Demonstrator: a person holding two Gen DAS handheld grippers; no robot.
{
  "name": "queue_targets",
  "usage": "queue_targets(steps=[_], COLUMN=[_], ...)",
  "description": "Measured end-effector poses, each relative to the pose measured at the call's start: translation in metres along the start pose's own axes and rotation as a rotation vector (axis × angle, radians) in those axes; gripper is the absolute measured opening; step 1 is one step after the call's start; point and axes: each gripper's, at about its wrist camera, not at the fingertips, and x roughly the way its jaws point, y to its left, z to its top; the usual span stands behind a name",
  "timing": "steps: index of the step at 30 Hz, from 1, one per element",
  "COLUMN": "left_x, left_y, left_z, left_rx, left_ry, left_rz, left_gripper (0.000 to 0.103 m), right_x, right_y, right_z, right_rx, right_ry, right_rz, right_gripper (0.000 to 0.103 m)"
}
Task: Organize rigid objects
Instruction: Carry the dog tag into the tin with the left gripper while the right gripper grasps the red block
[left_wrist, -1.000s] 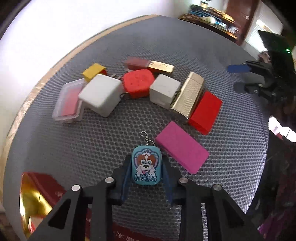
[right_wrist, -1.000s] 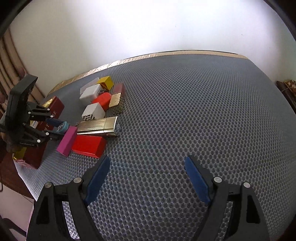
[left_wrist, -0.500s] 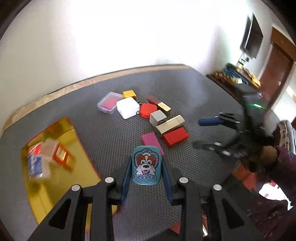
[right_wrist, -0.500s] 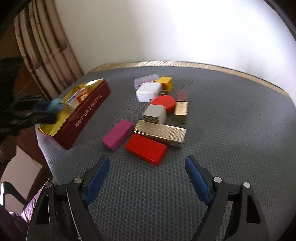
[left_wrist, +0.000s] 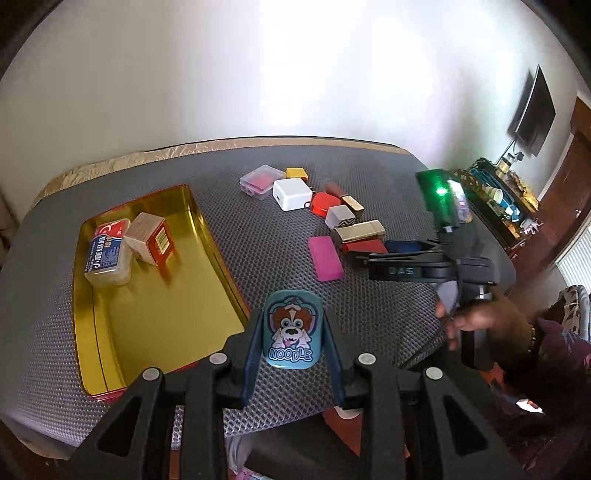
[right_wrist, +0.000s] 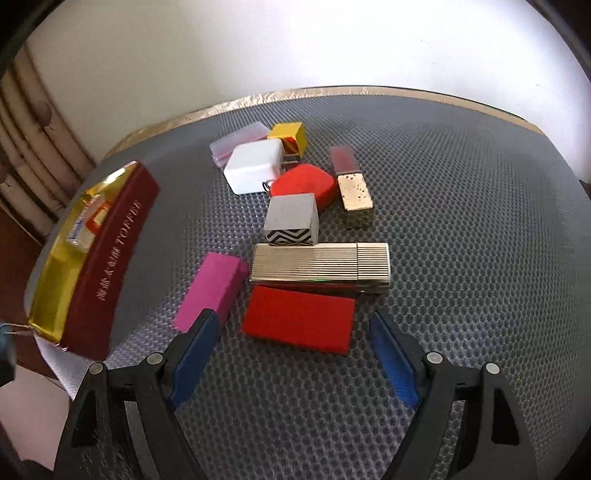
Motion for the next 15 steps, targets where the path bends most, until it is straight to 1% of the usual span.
queue_targets(steps=[1, 2, 3, 4, 8, 11, 12, 13, 15], left_x=[-0.001, -0.001, -0.002, -0.002, -0.007, -0.017, -0.02, -0.024, -0.026], left_y=[0.0, 0.002, 0.003, 0.004, 0.01, 0.026, 0.033, 0.044, 0.058], left_z=[-0.001, -0.002, -0.003, -0.004, -0.007, -0.007, -0.006, -0.004, -0.001], left_rx=[-0.002, -0.003, -0.006, -0.012, -0.038, -0.092, -0.112, -0.141, -0.17], left_ry=[-0.005, -0.006, -0.007, -0.01, -0.025, -0.055, -0.064, -0.072, -0.071], left_rz=[-0.001, -0.004, -0.007, -0.01, -0.001, 0.004, 0.013, 0.04, 0.083], left_gripper=[0.031, 0.031, 0.031, 0.031, 0.031, 0.031, 0.031, 0.031, 0.031], right_x=[0.003, 0.005, 0.006, 0.007, 0.006, 0.0, -0.003, -0.007, -0.014], right_y=[0.001, 0.003, 0.004, 0.006, 0.008, 0.006, 0.005, 0.004, 0.001], right_z=[0.0, 0.0, 0.001, 0.002, 0.0, -0.006, -0.008, -0.01, -0.014], right_rx=[-0.002, -0.006, -0.02, -0.018, -0.042, -0.039, -0.035, -0.028, -0.016], right_ry=[0.004, -0.001, -0.005, -0.006, -0.007, -0.013, -0.018, -0.023, -0.029], right_rz=[-0.014, -0.027, -0.048, -0.068, -0.081, -0.07, -0.067, -0.06, -0.05], right_gripper=[0.079, 0.075, 0.064, 0.061, 0.06, 0.06, 0.06, 0.06, 0.06])
